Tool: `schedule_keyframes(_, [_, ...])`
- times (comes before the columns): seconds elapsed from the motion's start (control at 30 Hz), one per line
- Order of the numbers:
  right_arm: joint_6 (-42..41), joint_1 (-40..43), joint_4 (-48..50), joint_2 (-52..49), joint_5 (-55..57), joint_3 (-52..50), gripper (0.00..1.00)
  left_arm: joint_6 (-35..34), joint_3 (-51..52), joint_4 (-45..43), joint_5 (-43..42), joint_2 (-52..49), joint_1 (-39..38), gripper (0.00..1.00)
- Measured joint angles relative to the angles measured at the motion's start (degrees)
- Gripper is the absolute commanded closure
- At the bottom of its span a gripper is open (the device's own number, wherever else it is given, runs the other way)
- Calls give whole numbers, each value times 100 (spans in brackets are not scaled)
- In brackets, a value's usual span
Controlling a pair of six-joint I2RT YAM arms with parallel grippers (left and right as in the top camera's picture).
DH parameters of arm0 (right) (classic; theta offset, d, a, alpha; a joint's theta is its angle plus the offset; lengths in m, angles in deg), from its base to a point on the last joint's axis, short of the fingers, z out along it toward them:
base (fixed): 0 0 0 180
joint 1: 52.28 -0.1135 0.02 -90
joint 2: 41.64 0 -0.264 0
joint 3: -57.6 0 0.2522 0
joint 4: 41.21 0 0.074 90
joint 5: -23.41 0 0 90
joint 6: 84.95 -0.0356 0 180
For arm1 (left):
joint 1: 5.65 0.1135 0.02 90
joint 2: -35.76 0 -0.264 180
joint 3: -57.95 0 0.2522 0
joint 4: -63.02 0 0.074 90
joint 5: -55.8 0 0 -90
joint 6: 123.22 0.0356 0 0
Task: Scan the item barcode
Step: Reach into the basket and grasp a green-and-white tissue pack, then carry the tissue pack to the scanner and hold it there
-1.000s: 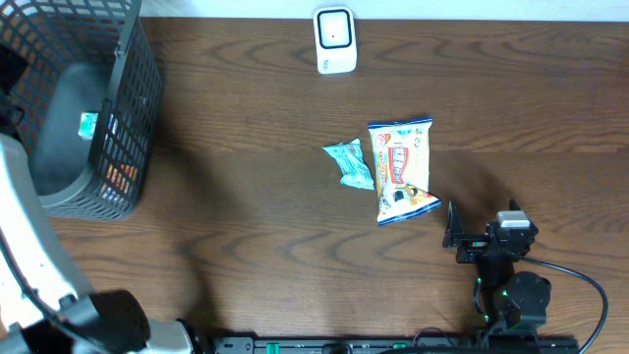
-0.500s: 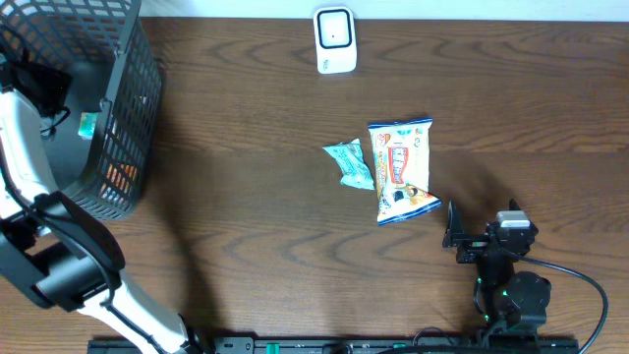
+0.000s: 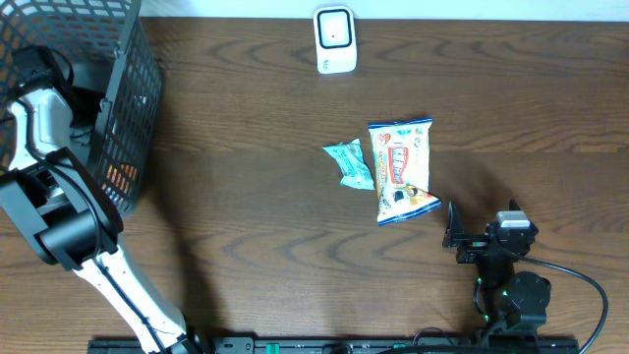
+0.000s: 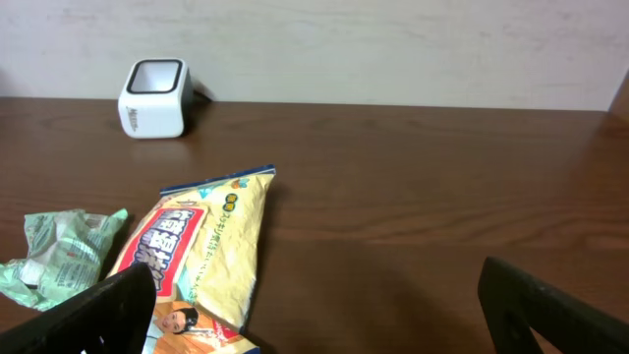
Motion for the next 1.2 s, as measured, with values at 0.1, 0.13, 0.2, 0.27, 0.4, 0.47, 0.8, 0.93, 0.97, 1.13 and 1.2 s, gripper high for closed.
schedule_keyframes(0.1, [0,0,0,0,0,0,1,-31,0,-59,-2,0,-17,49])
schedule_keyframes(0.13, [0,0,0,0,0,0,1,-9,0,-42,0,-2,-22,58])
schedule_keyframes(0.2, [0,0,0,0,0,0,1,9,0,17,-4,-11,-22,71])
schedule_keyframes(0.27, [0,0,0,0,0,0,1,24,0,83,-4,-11,-22,88])
schedule_keyframes(0.4, [0,0,0,0,0,0,1,326,-7,173,-11,-7,-17,93])
schedule_keyframes(0.47, [0,0,0,0,0,0,1,444,-28,295,-20,7,0,93])
schedule_keyframes(0.8, [0,0,0,0,0,0,1,601,96,758,-13,1436,319,93])
schedule_keyframes(0.93, [0,0,-2,0,0,0,1,603,94,695,-15,2806,337,93])
schedule_keyframes(0.97, [0,0,0,0,0,0,1,603,85,691,-17,3230,326,93])
schedule_keyframes(1.13, [0,0,0,0,0,0,1,667,55,684,-63,4671,251,93])
schedule_keyframes(1.2, [0,0,0,0,0,0,1,879,55,704,-310,5040,57,93])
